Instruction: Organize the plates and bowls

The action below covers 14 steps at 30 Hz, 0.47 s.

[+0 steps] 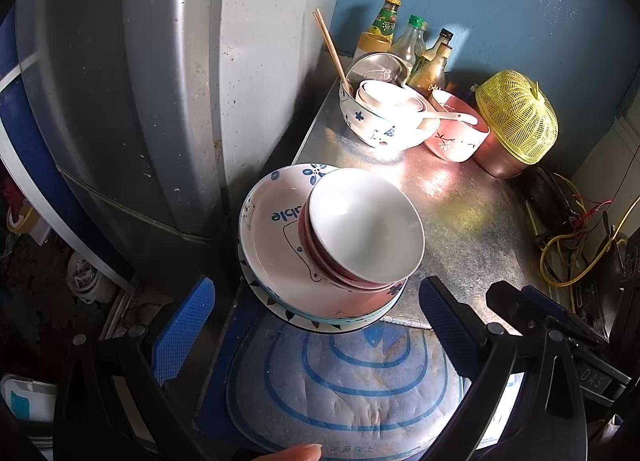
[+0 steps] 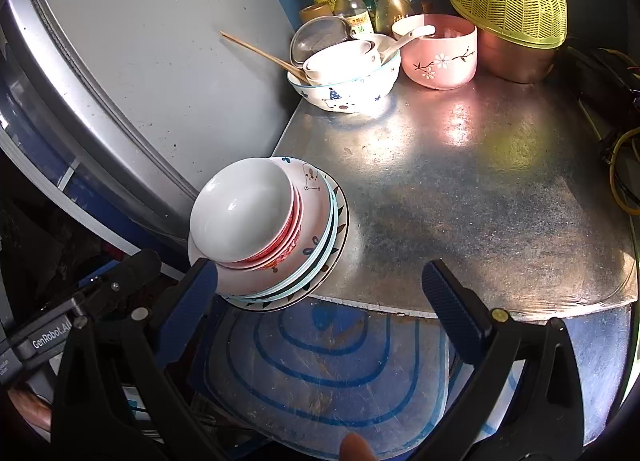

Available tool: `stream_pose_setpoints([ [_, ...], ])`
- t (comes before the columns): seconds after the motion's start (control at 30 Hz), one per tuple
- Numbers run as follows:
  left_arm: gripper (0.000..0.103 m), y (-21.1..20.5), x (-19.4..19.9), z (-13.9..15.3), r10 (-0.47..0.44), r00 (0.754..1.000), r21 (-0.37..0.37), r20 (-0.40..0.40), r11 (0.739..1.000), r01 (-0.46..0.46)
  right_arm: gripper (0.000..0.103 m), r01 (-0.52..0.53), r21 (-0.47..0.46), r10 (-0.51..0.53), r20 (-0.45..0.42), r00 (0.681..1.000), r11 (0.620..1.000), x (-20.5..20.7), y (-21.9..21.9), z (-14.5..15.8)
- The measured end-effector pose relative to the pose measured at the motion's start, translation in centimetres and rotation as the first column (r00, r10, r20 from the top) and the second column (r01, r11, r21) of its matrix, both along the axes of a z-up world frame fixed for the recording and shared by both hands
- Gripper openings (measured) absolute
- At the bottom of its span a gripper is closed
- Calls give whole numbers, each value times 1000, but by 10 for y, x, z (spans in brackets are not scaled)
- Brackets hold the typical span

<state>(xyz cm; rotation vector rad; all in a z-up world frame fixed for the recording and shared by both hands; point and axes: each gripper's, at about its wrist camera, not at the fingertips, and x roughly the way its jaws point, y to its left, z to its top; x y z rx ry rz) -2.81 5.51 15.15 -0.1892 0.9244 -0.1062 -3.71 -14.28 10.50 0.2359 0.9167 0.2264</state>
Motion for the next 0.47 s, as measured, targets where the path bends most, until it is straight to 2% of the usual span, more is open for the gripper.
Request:
stream_pose_setpoints([
  [0.47,102,2,-4,0,-10,1000,16,7,1000,9,103,29,7,-29,3,1000,1000,-10,-3,0],
])
